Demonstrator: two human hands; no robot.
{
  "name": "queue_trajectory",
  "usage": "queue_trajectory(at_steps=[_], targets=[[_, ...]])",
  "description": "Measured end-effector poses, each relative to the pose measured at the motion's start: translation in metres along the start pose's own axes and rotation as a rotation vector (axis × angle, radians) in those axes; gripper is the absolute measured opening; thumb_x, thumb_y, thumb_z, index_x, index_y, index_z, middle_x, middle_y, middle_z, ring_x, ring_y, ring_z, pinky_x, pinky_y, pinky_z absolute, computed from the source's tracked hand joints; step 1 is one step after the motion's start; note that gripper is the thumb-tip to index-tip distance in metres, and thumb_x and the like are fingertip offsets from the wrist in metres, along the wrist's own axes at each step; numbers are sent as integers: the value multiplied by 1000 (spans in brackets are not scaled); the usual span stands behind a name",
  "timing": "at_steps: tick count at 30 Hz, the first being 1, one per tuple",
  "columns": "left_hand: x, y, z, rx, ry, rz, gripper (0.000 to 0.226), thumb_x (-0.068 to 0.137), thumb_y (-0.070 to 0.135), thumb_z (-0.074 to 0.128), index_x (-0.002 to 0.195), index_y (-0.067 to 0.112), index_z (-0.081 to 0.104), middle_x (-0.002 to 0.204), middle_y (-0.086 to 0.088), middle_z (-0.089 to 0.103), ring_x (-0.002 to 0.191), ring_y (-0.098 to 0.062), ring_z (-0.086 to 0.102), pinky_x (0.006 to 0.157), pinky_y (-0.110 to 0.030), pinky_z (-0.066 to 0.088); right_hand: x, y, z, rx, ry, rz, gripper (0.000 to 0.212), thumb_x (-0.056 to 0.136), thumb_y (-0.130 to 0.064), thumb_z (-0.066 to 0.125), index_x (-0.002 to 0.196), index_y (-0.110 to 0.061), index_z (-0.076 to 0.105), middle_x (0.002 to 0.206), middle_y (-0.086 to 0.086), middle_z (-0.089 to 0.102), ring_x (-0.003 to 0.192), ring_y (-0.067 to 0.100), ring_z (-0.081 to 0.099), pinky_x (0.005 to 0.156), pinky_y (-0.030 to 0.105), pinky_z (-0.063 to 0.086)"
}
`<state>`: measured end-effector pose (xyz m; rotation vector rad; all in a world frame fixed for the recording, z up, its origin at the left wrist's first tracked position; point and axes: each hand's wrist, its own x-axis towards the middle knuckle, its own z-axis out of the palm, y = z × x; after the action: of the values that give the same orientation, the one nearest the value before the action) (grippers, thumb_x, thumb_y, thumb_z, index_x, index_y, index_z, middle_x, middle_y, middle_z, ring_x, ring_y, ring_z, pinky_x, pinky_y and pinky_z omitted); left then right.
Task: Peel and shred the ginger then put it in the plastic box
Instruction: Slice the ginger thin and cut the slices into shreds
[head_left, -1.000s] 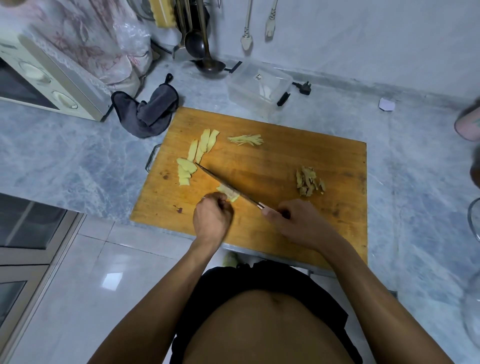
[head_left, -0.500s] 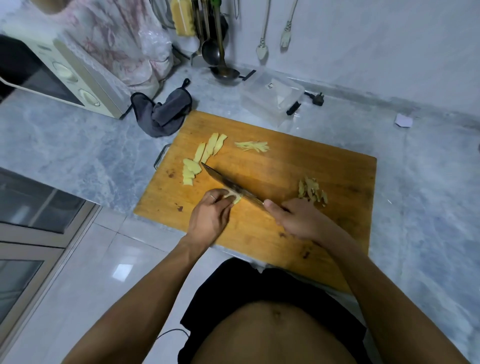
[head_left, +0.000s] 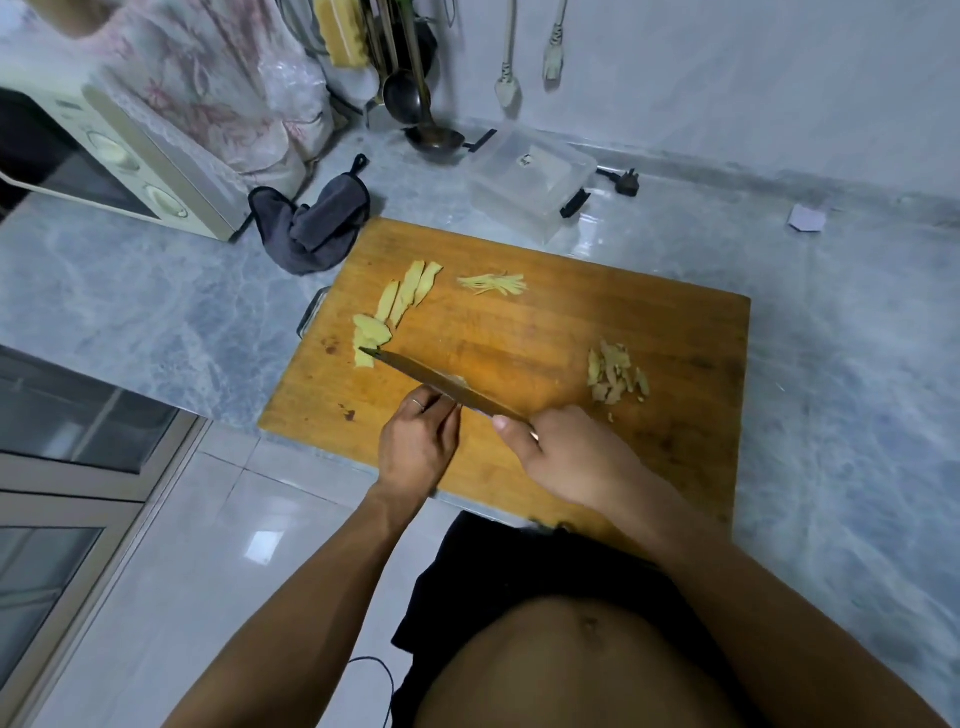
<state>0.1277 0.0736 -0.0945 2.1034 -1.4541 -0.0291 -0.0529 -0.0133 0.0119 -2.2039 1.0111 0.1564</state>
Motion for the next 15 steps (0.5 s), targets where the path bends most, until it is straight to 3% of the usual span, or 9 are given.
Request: queue_trajectory(at_steps=[3,8,15], targets=[[0,3,0,28,14,-11,19,88,16,60,97,13,76,100,-8,70,88,-31,66,54,-29,48,-2,-4,0,-49,-3,0,68,101,-63,25,65,-11,51,67,8,54,60,26,54,51,35,36],[1,4,0,41,31,15,29,92,24,49,95,12,75,102,-8,70,92,-26,62,56,-28,48,2,-8,3,-42,-9,18,70,100,-64,23,71,-11,58,75,10,60,70,30,60,63,39,51],[1,4,0,55,33,-18,20,90,17,57,97,12,75,102,-9,69,95,-26,59,60,-30,49,0,-9,7,-85,18,17,64,101,-63,24,64,-15,48,68,7,54,62,27,54,54,33,35]])
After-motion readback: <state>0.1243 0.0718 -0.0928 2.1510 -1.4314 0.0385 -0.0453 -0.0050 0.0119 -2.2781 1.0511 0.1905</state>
